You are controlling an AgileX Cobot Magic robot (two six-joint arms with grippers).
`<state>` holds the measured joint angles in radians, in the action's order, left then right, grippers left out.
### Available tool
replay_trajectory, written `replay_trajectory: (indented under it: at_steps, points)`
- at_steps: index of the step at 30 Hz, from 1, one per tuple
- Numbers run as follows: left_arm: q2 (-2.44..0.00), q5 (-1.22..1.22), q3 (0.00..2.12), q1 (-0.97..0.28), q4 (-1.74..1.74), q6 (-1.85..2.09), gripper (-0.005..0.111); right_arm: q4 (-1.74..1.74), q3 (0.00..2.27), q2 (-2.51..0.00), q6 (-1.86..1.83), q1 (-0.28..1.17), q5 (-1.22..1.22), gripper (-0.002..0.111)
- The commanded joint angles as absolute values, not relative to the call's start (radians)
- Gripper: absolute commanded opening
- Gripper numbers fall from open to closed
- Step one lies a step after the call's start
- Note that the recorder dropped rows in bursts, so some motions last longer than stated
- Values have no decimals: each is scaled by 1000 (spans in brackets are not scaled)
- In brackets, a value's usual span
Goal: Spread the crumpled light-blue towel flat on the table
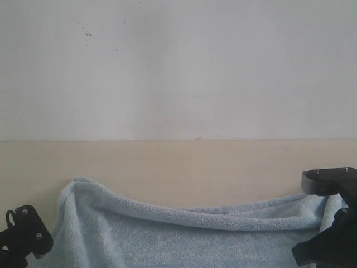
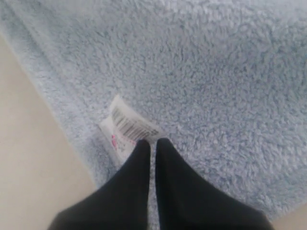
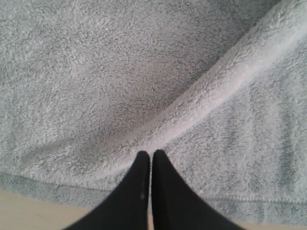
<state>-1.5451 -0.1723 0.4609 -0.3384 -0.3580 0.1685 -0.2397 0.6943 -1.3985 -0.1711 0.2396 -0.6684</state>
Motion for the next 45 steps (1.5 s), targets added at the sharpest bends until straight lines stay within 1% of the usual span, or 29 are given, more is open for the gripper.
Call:
replay_trajectory:
  at_steps: [1, 6, 11, 20, 28, 31, 34, 39, 42, 45]
  points:
    - [-1568, -167, 466, -333, -358, 166, 4, -239, 687, -1395, -176, 242, -658, 1]
    - [-1625, -198, 466, -333, -356, 166, 4, -241, 687, -1395, -176, 242, -658, 1]
    - [-1629, -272, 466, -333, -356, 157, 4, -240, 687, -1395, -176, 242, -651, 1]
    - [-1629, -535, 466, -333, -334, 28, 4, -243, 687, -1395, -176, 242, -633, 1]
    - [-1629, -707, 466, -335, -227, 28, 4, -252, 687, -1395, -176, 242, -633, 1]
    - [-1615, -728, 466, -335, -204, 28, 4, -252, 687, -1395, -176, 242, -633, 1]
    - [-1552, -660, 476, -335, -203, 32, 4, -239, 687, -1395, -176, 242, -599, 1]
    - [-1382, -433, 478, -335, -252, 76, 4, -107, 687, -1395, -149, 239, -473, 1]
    - [-1308, -236, 478, -335, -309, 88, 4, 108, 687, -1409, -7, 234, -387, 1]
    - [-1281, -40, 478, -335, -314, 88, 4, 408, 687, -1450, 281, 167, -350, 1]
